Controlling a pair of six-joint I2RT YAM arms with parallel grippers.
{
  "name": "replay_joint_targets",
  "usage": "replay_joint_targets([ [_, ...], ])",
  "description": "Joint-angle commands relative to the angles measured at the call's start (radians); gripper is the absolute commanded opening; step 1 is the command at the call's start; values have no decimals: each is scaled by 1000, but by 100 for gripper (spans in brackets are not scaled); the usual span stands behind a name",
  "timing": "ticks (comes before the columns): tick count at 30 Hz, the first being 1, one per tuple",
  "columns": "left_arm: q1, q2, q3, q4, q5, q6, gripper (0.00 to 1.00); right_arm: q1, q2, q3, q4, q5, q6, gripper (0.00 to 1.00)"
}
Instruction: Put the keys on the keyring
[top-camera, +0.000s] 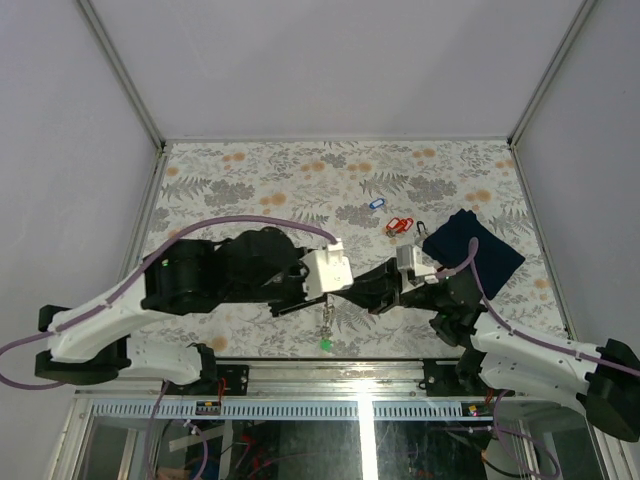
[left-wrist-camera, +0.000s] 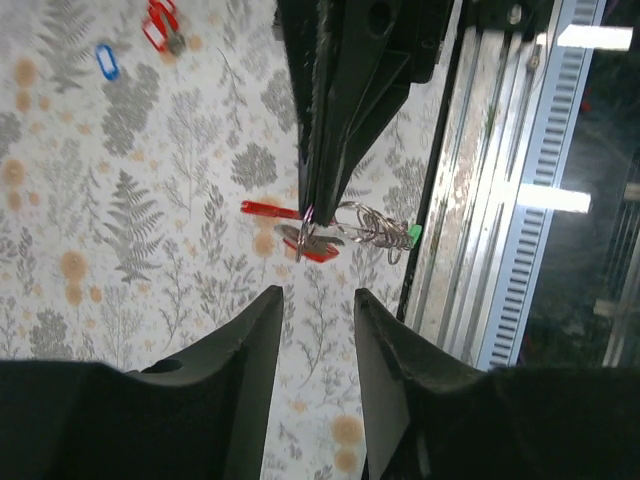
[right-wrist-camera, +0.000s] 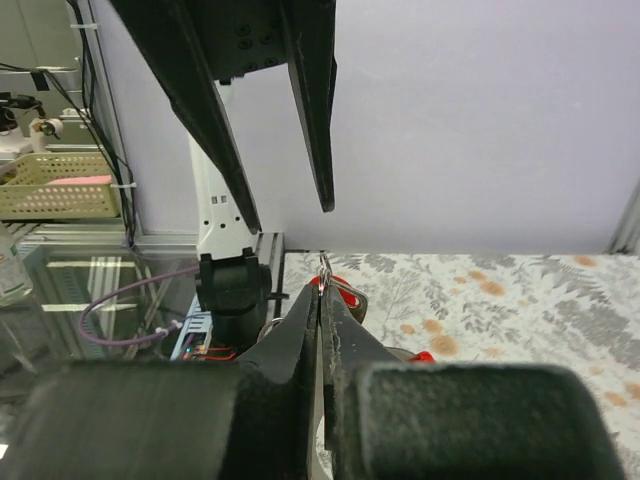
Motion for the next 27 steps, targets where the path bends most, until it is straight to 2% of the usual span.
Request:
replay_joint_targets([
  [1, -5, -113, -98, 263, -35, 4, 34, 2, -85, 102, -136, 24, -110, 0],
  [7, -5, -300, -342, 623, -113, -20, 35, 2, -117, 151, -190, 35, -128, 0],
  [11, -5, -390, -464, 790, -105, -43, 37, 3, -121, 170, -184, 52, -121, 0],
  [18, -5, -383, -505, 820, -29, -68, 38, 3, -117, 173, -139, 62, -92, 0],
  [27, -5, -381, -536, 818, -42, -85, 38, 3, -142, 169, -120, 72, -80, 0],
])
